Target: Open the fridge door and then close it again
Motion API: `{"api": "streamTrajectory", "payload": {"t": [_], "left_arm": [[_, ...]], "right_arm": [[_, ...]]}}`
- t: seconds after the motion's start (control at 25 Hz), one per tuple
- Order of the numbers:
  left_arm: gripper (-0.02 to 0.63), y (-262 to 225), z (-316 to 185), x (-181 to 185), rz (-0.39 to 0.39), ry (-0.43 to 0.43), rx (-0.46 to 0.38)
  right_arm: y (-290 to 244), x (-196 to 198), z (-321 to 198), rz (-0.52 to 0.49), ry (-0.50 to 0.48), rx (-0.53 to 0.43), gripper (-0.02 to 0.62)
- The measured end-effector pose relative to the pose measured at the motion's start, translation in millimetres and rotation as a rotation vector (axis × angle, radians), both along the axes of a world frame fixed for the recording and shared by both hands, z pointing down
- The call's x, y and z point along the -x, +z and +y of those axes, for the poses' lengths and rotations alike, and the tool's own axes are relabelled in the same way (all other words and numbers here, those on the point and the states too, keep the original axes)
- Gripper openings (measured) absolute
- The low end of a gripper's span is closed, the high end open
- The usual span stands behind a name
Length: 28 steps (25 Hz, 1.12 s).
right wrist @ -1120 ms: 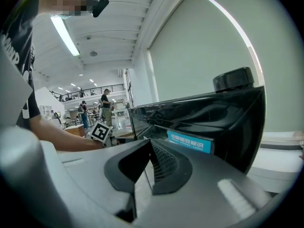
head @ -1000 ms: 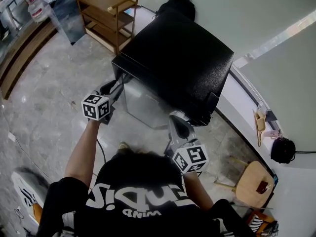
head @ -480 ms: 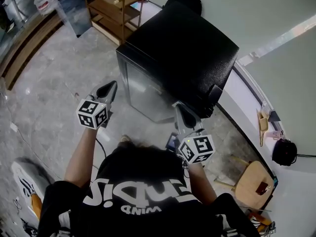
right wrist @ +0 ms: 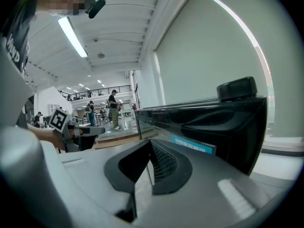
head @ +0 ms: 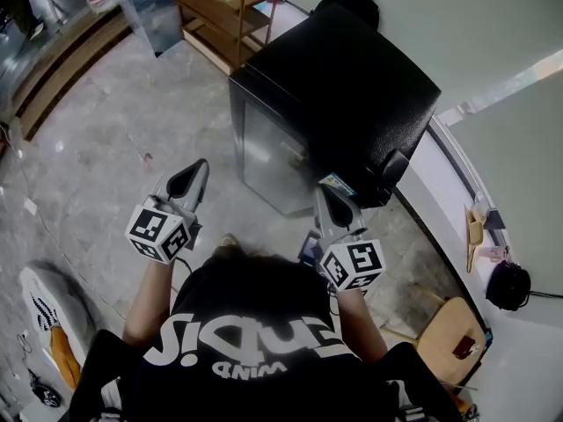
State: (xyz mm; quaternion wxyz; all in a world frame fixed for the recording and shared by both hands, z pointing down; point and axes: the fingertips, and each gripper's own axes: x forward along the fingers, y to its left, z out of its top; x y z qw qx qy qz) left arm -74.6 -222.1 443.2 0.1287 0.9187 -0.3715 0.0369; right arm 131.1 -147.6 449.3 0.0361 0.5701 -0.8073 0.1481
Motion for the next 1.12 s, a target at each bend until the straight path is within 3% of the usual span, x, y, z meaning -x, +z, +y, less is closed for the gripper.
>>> {"api": "streamTrajectory", "payload": {"t": [0.36,1.12], "left_arm": [[0.0,-10,34,42,-0.01,-0.086,-0.023],[0.0,-2,62,58,-0.001,-0.142,0.006]], "right_arm": [[4,24,14,0.013,-0.039,0.005,-0.002],[-2,39,22,0.026,-0.074,-0.021,-0.003]]}}
